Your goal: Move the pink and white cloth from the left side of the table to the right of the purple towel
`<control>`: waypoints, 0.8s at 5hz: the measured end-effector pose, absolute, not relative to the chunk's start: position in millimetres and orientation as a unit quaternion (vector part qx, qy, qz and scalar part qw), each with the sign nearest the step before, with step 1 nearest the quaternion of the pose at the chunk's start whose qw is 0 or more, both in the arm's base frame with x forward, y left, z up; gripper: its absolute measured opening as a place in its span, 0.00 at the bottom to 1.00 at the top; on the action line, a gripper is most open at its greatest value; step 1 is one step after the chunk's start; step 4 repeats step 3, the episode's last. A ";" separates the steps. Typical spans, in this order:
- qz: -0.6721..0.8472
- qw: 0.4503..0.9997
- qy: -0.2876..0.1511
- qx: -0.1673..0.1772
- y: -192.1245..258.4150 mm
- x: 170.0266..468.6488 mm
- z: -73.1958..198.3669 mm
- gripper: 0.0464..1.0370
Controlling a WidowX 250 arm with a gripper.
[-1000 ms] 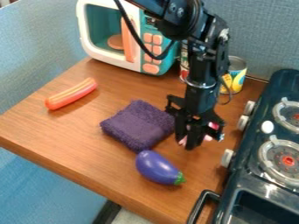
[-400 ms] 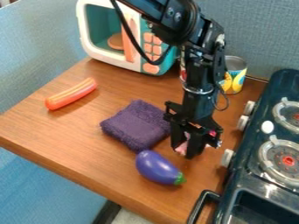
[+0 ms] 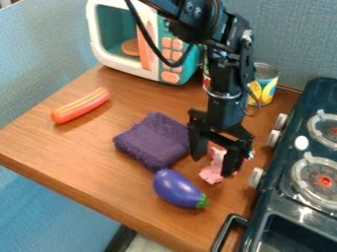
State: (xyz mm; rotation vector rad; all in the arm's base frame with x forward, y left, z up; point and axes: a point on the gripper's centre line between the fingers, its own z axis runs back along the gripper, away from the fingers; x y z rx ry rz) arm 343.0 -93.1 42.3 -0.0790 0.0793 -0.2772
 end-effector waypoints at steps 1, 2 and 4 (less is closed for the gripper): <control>-0.131 0.991 0.004 -0.036 -79.0 344.7 72.6 0.97; -0.116 0.993 -0.016 -0.016 -55.5 340.1 97.9 0.97; -0.100 0.995 -0.023 0.015 -25.2 334.6 119.0 0.97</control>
